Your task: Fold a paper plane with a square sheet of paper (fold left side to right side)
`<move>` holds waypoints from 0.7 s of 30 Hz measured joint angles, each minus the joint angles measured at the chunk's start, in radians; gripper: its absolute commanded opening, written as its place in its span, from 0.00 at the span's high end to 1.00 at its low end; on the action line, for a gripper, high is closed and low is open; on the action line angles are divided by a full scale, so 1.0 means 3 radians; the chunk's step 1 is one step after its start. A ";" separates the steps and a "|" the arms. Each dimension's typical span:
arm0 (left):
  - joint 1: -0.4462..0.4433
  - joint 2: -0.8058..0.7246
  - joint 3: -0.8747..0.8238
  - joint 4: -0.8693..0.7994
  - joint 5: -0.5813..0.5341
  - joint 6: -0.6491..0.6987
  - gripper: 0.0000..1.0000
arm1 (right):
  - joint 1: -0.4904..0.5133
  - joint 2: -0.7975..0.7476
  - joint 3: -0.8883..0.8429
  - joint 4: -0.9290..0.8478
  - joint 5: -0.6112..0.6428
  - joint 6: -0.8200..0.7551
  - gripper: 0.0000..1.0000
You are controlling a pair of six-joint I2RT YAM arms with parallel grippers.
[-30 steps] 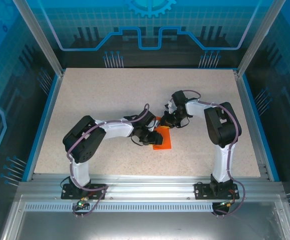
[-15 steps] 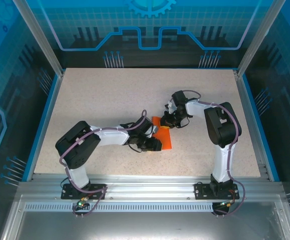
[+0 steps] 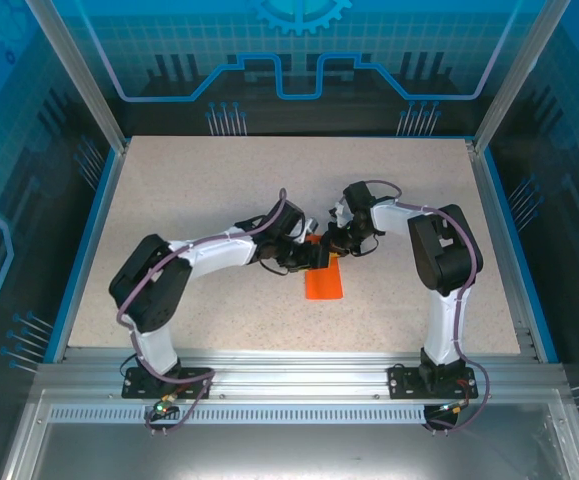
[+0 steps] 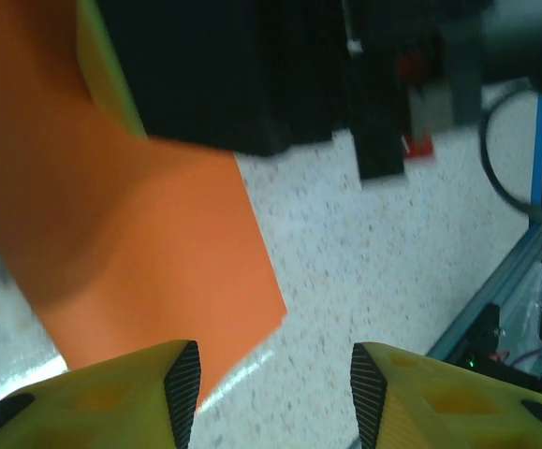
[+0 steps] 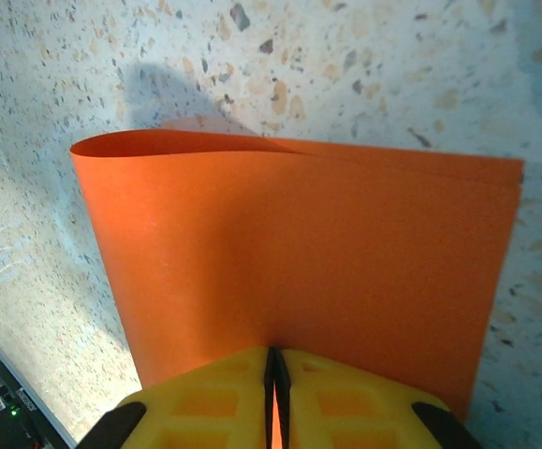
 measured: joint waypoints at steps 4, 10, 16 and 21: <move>0.0020 0.0277 0.0123 -0.0046 0.0001 0.0025 0.49 | 0.0001 -0.0028 0.0000 -0.0010 -0.0001 -0.0018 0.81; 0.0020 0.0478 0.0210 -0.0083 0.0000 0.0028 0.49 | -0.0001 -0.0197 0.0029 -0.0192 0.0075 -0.0112 0.66; 0.0036 0.0483 0.0242 -0.0080 0.0000 0.0019 0.49 | -0.0046 -0.0598 0.0055 -0.0399 0.0181 -0.0197 0.65; 0.0036 0.0486 0.0309 -0.0089 -0.0001 0.0019 0.49 | -0.0058 -0.0935 -0.0177 -0.0441 0.0267 -0.0252 0.60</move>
